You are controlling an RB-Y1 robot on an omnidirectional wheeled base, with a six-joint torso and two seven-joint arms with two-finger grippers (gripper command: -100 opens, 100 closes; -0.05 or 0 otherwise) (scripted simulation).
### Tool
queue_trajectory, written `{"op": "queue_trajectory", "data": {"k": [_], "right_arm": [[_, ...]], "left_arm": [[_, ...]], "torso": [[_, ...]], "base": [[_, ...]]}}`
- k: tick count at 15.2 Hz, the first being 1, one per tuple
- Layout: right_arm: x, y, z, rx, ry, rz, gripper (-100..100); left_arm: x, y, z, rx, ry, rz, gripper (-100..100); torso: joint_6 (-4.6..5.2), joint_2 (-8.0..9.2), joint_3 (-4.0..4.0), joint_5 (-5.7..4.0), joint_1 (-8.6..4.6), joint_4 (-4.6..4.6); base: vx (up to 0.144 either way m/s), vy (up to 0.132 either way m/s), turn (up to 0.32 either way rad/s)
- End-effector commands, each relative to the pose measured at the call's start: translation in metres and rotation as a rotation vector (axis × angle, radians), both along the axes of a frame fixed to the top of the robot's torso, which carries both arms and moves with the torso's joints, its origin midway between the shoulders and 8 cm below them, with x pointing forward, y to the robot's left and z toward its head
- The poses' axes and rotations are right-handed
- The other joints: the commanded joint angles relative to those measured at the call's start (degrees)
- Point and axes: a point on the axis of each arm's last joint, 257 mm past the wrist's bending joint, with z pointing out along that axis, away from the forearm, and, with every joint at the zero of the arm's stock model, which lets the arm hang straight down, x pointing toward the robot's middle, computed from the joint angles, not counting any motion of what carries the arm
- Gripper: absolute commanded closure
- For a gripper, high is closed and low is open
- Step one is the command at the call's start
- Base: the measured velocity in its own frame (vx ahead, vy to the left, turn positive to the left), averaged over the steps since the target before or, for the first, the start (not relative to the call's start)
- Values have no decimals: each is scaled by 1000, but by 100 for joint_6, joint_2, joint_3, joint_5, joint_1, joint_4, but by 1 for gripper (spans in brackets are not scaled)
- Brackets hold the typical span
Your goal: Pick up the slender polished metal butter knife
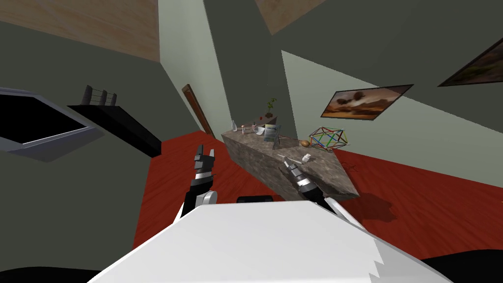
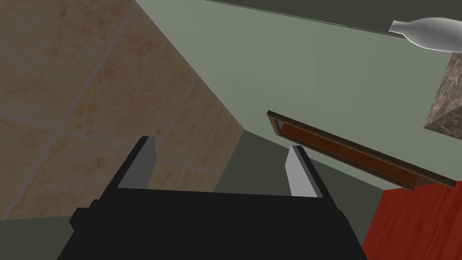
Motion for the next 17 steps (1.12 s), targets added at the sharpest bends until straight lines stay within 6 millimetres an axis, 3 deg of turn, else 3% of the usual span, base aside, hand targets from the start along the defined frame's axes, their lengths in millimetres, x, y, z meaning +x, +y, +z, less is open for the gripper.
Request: {"op": "queue_trajectory", "data": {"k": [1,2,3,4,5,7,8,9,10,12,13,15,16,17], "right_arm": [[-7,0,-16,-50,39,29,-100],[-7,0,-16,-51,39,30,-100],[-16,-1,-40,-94,90,53,-100],[-17,-2,-41,-113,94,65,-100],[-28,-3,-66,-148,145,83,-100],[-30,-6,-67,-176,151,101,-100],[-43,-9,-91,-217,204,124,-100],[-44,-12,-92,-239,210,137,-100],[-60,-15,-116,-277,263,159,-100],[-61,-20,-117,-306,270,177,-100],[-80,-27,-140,-351,326,204,-100],[-81,-31,-141,-373,331,217,-100],[-101,-39,-163,-417,387,245,-100],[-102,-43,-163,-437,392,257,-100]], "left_arm": [[0,0,0,0,0,0,0],[0,0,0,0,0,0,0],[0,0,0,0,0,0,0],[0,0,0,0,0,0,0],[0,0,0,0,0,0,0],[0,0,0,0,0,0,0],[0,0,0,0,0,0,0],[0,0,0,0,0,0,0],[0,0,0,0,0,0,0],[0,0,0,0,0,0,0],[0,0,0,0,0,0,0],[0,0,0,0,0,0,0],[0,0,0,0,0,0,0],[0,0,0,0,0,0,0]], "torso": [[0,0,0,0,0,0],[0,-1,0,1,2,0],[1,1,0,1,-1,0],[0,2,1,1,0,0],[1,2,1,1,2,0],[0,-1,-1,3,11,0],[2,-1,-1,3,5,0],[2,0,0,2,4,0],[0,-2,-1,2,5,0],[0,-4,-3,3,9,-1],[1,-4,-2,3,6,-1],[1,-6,-4,4,12,-1],[1,-5,-3,3,6,-1],[0,-4,-3,2,6,-1]], "base": [[23,71,62],[13,52,20],[11,63,60],[18,73,64],[24,96,93],[24,78,49],[26,72,55],[30,77,55],[36,86,105],[32,79,55],[36,85,84],[36,80,44],[30,73,66],[38,78,77]]}}
